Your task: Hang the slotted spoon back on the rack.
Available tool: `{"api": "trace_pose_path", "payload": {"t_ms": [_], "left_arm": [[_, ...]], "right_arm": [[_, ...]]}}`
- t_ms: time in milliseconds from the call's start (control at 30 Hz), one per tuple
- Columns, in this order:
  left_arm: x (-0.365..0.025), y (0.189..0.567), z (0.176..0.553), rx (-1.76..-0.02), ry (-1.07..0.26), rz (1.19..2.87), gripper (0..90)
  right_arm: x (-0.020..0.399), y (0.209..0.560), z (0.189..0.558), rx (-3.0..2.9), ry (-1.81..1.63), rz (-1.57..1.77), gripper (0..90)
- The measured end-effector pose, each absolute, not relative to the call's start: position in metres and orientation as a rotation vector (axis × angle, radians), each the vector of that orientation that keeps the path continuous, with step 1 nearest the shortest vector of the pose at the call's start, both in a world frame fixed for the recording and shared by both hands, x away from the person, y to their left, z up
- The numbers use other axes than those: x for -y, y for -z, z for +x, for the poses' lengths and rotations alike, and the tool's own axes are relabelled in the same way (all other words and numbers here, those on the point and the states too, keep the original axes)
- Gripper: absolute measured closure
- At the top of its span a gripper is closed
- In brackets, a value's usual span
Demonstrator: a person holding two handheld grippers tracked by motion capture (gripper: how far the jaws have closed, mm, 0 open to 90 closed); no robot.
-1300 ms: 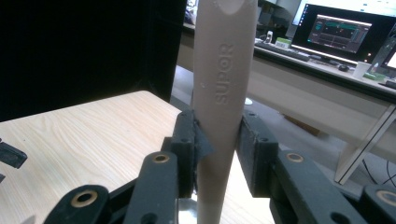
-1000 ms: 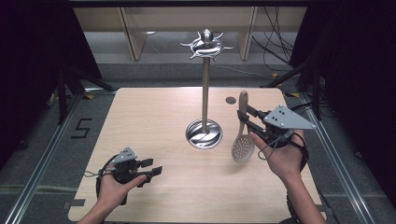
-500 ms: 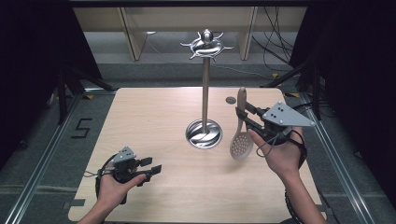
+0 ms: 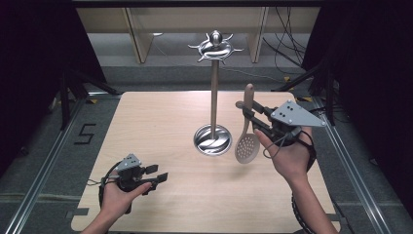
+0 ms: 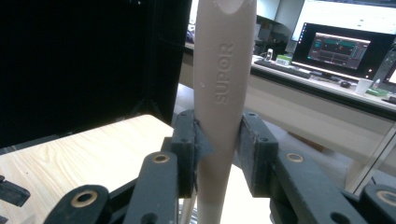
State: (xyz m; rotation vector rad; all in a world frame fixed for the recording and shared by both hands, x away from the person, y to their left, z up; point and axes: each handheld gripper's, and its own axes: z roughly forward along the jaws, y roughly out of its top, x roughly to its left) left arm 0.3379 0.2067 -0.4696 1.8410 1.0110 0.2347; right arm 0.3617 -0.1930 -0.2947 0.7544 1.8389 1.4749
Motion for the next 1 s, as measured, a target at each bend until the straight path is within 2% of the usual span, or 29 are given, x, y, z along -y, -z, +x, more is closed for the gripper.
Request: {"api": "trace_pose_path", "payload": {"t_ms": [1000], "left_arm": [[-0.207,0.471,0.340,-1.009,-0.228,1.843,42.5]], "right_arm": [[0.179,0.286,0.378,-1.816,-1.521,0.750,70.3]]}}
